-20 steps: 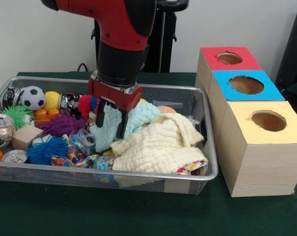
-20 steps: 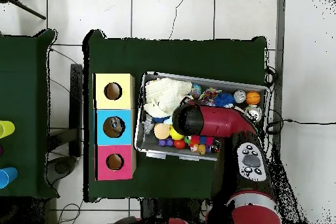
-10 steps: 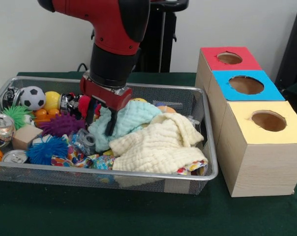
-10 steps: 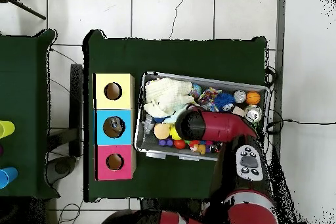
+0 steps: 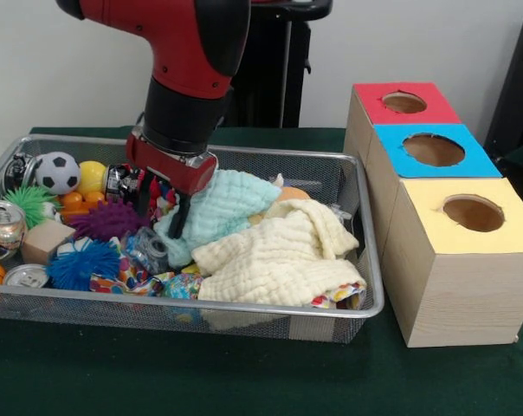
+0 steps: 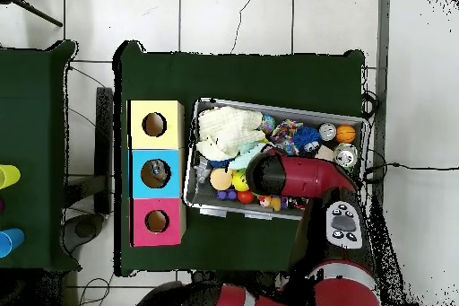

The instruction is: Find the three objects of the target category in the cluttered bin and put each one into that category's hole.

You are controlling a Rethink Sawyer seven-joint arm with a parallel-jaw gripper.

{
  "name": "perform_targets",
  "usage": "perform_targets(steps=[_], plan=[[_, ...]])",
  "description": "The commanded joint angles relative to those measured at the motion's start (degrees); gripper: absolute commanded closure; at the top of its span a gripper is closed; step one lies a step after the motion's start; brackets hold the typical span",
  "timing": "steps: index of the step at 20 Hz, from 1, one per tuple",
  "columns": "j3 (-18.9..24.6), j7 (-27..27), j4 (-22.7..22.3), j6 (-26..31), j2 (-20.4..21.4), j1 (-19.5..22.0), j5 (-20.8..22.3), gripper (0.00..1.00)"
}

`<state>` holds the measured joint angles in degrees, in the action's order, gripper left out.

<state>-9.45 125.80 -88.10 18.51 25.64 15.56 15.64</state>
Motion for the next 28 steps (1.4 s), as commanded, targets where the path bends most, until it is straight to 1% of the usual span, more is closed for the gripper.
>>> perform_targets(steps=[1,3,5,8,12,15,18,22,25,26,28], plan=[[1.36,2.05,-0.07,-3.38,-3.47,1.2,3.19,0.0],[1.87,2.39,-0.37,-4.01,-3.79,1.39,2.75,0.0],[3.67,1.85,-1.11,-3.93,-3.22,2.27,2.11,0.0],[7.01,0.87,-2.87,-3.19,-0.63,3.86,0.84,0.0],[5.18,2.21,-3.41,-2.25,3.08,2.3,0.63,0.0],[2.18,5.21,-3.62,-3.55,3.94,0.34,0.31,0.0],[-1.86,10.65,-3.9,-4.55,4.51,-2.7,-1.91,0.0],[-4.85,16.31,-5.0,-6.07,3.89,-5.5,-6.0,0.0],[-6.2,17.23,-6.76,-7.88,3.9,-6.5,-7.79,0.0],[-6.28,16.82,-6.97,-8.04,3.58,-6.5,-8.2,0.0],[-5.3,14.53,-7.55,-9.14,3.39,-5.21,-8.04,0.0]])
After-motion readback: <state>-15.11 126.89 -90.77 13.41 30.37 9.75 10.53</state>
